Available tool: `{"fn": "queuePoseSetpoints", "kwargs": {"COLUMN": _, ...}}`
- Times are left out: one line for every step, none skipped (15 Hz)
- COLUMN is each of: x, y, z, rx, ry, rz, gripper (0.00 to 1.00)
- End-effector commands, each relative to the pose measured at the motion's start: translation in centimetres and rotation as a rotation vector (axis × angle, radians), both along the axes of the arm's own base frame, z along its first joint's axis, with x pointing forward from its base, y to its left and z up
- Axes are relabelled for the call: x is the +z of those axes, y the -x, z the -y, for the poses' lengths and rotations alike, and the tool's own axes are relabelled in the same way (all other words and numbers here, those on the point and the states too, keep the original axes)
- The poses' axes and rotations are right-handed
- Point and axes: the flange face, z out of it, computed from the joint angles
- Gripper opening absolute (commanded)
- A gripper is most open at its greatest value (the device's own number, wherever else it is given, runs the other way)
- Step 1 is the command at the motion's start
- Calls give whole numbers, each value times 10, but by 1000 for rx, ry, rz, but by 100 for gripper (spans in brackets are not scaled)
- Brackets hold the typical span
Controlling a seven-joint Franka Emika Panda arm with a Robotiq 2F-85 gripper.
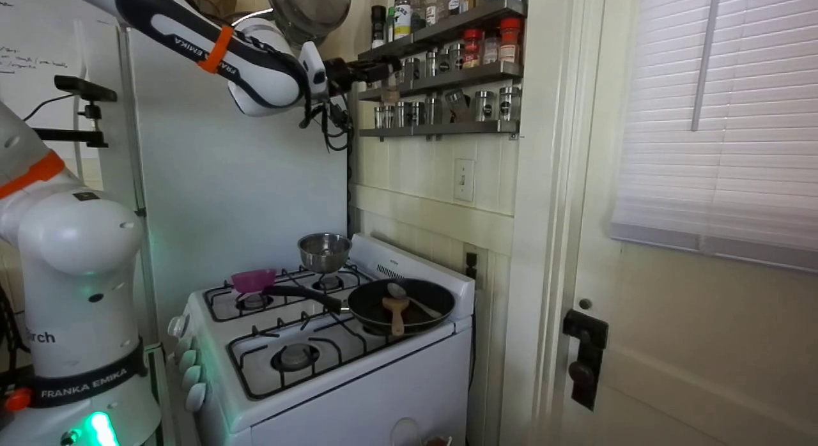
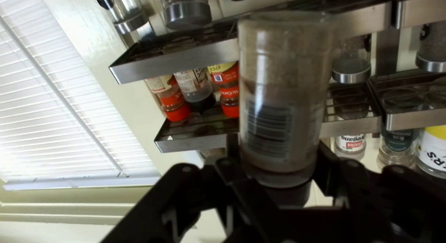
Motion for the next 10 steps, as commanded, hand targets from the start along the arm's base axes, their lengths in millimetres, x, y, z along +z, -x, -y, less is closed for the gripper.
{"fn": "queuePoseSetpoints", "kwargs": {"x": -12, "y": -15, "z": 4, "rx": -14, "ry": -37, "rz": -84, "gripper": 25}}
{"fn": "queuePoseSetpoints", "kwargs": {"x": -15, "y": -18, "z": 5, "rx": -21, "ry": -36, "rz": -94, "gripper": 25}}
{"fn": "queuePoseSetpoints", "kwargs": {"x": -16, "y": -17, "z": 5, "rx": -18, "ry": -46, "rz": -94, "gripper": 25}}
{"fn": "queuePoseSetpoints", "kwargs": {"x": -17, "y": -13, "z": 4, "rx": -28, "ry": -25, "rz": -64, "gripper": 25}}
{"fn": "queuePoseSetpoints", "kwargs": {"x": -18, "y": -15, "z": 4, "rx": -29, "ry": -24, "rz": -68, "gripper": 50}}
{"fn": "queuePoseSetpoints", "kwargs": {"x": -19, "y": -15, "z": 4, "rx": -30, "ry": -23, "rz": -69, "gripper": 50}}
{"fn": "queuePoseSetpoints", "kwargs": {"x": -19, "y": -15, "z": 3, "rx": -30, "ry": -23, "rz": -68, "gripper": 25}}
{"fn": "queuePoseSetpoints", "kwargs": {"x": -19, "y": -16, "z": 4, "rx": -41, "ry": -11, "rz": -68, "gripper": 25}}
{"fn": "queuePoseSetpoints", "kwargs": {"x": -18, "y": -20, "z": 4, "rx": -24, "ry": -14, "rz": -75, "gripper": 25}}
{"fn": "queuePoseSetpoints", "kwargs": {"x": -18, "y": -23, "z": 4, "rx": -18, "ry": -13, "rz": -81, "gripper": 25}}
